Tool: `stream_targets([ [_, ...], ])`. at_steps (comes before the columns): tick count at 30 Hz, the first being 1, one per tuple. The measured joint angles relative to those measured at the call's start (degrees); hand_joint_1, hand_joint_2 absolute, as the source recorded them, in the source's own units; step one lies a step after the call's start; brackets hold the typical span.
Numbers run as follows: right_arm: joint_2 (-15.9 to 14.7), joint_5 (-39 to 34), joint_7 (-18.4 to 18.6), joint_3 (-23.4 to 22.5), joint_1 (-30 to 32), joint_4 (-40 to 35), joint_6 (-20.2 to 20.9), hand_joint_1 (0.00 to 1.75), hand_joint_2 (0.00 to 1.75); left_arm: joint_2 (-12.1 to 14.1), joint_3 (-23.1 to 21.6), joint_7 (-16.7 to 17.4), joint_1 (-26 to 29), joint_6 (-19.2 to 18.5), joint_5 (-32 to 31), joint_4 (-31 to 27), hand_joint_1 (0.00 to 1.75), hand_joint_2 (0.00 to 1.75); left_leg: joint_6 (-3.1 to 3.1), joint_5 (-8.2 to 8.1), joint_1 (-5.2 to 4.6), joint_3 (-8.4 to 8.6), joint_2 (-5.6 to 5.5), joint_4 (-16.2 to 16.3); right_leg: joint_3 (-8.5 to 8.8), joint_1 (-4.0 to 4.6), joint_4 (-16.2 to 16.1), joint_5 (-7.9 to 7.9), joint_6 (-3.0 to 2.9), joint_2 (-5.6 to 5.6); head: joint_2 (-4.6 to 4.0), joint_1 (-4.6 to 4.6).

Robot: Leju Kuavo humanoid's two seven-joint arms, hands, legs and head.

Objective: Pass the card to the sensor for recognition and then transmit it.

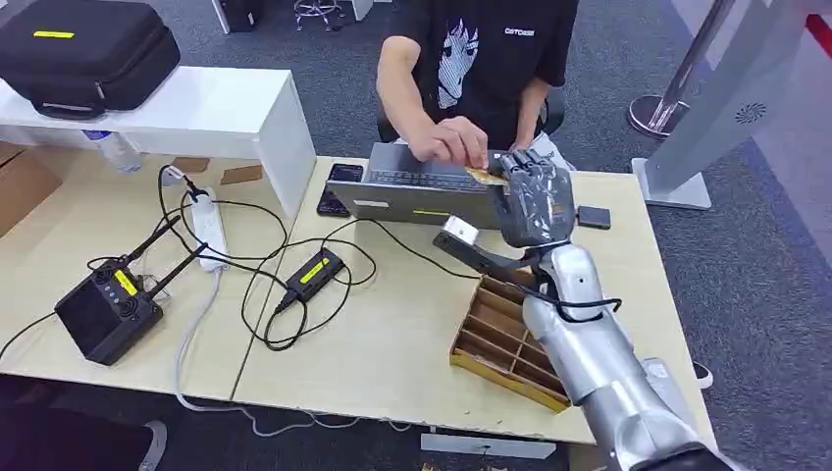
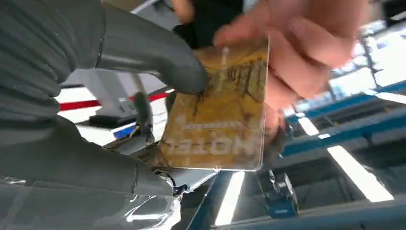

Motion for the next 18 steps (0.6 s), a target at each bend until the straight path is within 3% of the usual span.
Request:
stream_targets([
  [1, 0.35, -0.19, -1.19, -0.09, 1.09, -1.84, -0.02, 1.68, 1.75, -0.15, 0.00, 0.00, -0.02, 0.02, 0.28, 0.00, 0.00, 1.75, -0.01, -0.01, 0.00, 0.00, 0.01, 0.00, -0.01, 0.00, 0.00, 0.00, 0.00, 0.01, 0.00, 0.00],
  [10, 1.40, -0.15, -2.92, 3.30, 10.84, -18.69, 0.42, 1.75, 1.75, -1.36, 0.02, 0.55, -0.07, 1.01, 2.01, 0.00, 0.00, 1.75, -0.01, -0.02, 0.00, -0.08, 0.00, -0.01, -0.08, 0.00, -0.02, -0.03, 0.02, -0.03, 0.00, 0.00],
  [18, -0.16, -6.26, -3.67, 4.68, 18.96, -30.34, 1.01, 1.75, 1.75, -2.65, 0.48, 0.66, 0.19, 2.08, 4.74, 0.00, 0.00, 1.75, 0.00, -0.02, -0.01, -0.06, -0.04, 0.00, -0.11, -0.01, -0.06, -0.03, 0.03, -0.06, 0.00, 0.02],
])
